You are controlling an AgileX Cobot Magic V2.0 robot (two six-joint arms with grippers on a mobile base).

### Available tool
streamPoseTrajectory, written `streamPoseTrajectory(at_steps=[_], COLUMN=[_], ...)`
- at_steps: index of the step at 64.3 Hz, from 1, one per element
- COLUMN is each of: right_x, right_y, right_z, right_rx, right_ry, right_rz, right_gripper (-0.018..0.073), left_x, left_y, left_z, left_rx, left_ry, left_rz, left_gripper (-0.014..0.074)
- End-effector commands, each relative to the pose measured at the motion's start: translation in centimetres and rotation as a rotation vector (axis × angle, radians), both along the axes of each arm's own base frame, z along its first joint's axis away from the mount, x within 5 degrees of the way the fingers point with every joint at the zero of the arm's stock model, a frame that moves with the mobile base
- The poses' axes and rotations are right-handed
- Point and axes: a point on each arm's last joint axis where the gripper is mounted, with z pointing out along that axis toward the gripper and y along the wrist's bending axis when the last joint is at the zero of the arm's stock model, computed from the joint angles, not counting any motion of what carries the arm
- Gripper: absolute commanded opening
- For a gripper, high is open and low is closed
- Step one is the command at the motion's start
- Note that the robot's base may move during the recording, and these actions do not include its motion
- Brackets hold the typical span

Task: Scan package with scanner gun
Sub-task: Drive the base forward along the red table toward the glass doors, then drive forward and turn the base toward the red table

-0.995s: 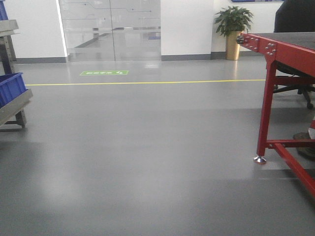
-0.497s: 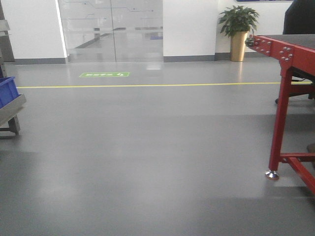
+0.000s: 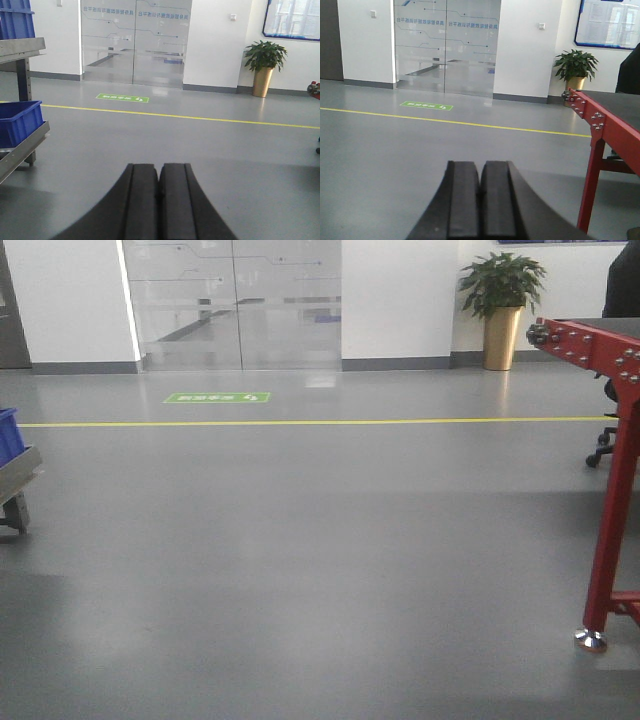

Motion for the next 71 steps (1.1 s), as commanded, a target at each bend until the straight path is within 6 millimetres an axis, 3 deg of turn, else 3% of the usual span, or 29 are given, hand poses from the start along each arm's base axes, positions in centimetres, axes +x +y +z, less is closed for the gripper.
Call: streamPoseTrajectory(at_steps=[1,71], right_x=[-0.05,-0.05], right_y=[0.00,0.00], right_z=[0.18,0.18], right_rx=[-0.015,-0.015], right_ry=[-0.023,-0.023], right_rz=[0.000,0.000], right_gripper=[-0.0153,-0.0153], left_x=[-0.05,-0.05], left_y=[-0.02,-0.02], left_z=[0.24,0.24], left_rx=[-0.008,-0.008], left_ry=[-0.025,-0.025], left_rz=[-0.004,-0.004], left_gripper=[-0.0111,-0.0111])
